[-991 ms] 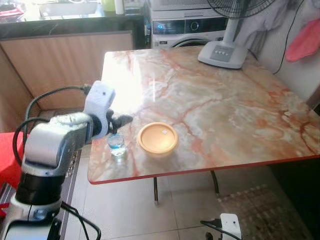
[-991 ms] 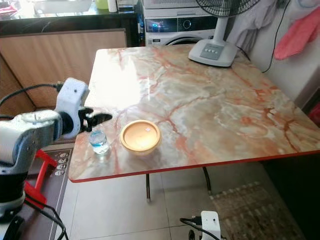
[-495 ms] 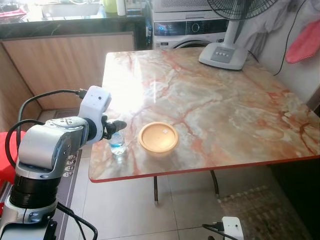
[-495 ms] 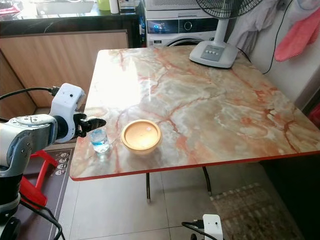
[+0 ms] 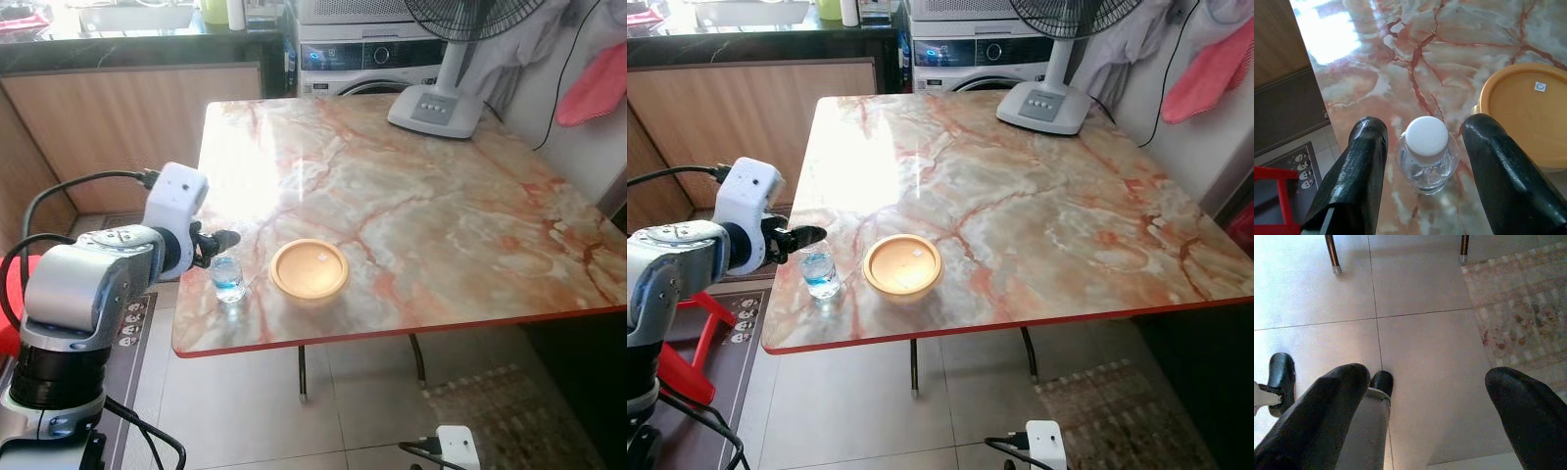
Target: Restocking fridge
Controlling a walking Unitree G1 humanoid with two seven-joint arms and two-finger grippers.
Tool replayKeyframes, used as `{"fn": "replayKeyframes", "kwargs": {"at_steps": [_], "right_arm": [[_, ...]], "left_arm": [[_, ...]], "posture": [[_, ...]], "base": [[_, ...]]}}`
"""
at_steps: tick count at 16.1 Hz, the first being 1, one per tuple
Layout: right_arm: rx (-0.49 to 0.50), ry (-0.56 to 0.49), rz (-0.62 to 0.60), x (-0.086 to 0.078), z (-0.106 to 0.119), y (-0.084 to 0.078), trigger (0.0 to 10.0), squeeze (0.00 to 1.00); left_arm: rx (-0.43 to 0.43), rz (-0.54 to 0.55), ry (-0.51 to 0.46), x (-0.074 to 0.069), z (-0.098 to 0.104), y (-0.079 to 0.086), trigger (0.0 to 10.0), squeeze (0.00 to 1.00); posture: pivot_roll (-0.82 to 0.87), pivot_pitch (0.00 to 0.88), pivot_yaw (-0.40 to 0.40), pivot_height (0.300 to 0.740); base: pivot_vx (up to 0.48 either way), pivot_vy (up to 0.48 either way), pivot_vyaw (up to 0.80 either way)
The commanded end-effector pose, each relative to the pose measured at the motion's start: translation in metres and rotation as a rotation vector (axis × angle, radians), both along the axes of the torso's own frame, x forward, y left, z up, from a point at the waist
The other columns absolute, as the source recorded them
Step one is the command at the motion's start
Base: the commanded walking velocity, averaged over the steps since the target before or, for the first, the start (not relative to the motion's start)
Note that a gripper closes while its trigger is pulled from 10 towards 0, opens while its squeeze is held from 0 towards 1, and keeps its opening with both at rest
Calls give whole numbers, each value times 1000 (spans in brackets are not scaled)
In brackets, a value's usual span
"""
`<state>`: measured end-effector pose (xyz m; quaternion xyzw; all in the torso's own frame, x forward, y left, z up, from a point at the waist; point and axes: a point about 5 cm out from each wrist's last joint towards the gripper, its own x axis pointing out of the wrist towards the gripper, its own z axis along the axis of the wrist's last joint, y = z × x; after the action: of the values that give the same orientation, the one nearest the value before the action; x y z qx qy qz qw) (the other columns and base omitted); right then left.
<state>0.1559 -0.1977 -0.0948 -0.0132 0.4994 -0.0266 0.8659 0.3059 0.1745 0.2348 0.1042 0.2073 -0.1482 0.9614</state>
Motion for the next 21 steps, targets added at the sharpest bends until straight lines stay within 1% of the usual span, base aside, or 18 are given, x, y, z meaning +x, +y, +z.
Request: {"fn": "replayKeyframes", "kwargs": {"at_steps": [1, 3, 6, 7, 9, 10, 12, 13, 21], "right_arm": [[-3, -2, 3, -1, 0, -2, 10000, 0], [-6, 3, 7, -2, 0, -2, 10000, 0], [-7, 2, 7, -2, 0, -3, 10000, 0], [-7, 1, 7, -2, 0, -4, 10000, 0], [-9, 2, 8, -2, 0, -4, 10000, 0], [-10, 1, 7, -2, 0, -4, 10000, 0], [-11, 2, 8, -2, 0, -5, 10000, 0], [-11, 3, 8, -2, 0, -5, 10000, 0], [-10, 3, 6, -3, 0, -6, 10000, 0]], "left_arm": [[12, 22, -15, 0, 2, 5, 10000, 0], [1, 29, -26, 1, 3, 5, 10000, 0], [1, 27, -29, 4, 0, 6, 10000, 0], [-12, 26, -32, 5, 1, 5, 10000, 0], [-1, 34, -34, 9, -2, 8, 10000, 0], [-10, 30, -32, 9, -3, 8, 10000, 1000], [-8, 27, -42, 11, -4, 6, 10000, 1000], [-13, 27, -40, 11, -4, 6, 10000, 0], [-44, 16, -32, 19, -9, 1, 10000, 0]], "posture": [[138, 0, -43, 740], [131, 0, -43, 740], [124, 0, -46, 740], [122, 0, -47, 740], [116, 0, -49, 740], [116, 0, -49, 740], [113, 0, -50, 740], [111, 0, -52, 740], [101, 0, -52, 740]], "base": [[0, 0, 0], [0, 0, 0], [0, 0, 0], [0, 0, 0], [0, 0, 0], [0, 0, 0], [0, 0, 0], [0, 0, 0], [0, 0, 0]]}}
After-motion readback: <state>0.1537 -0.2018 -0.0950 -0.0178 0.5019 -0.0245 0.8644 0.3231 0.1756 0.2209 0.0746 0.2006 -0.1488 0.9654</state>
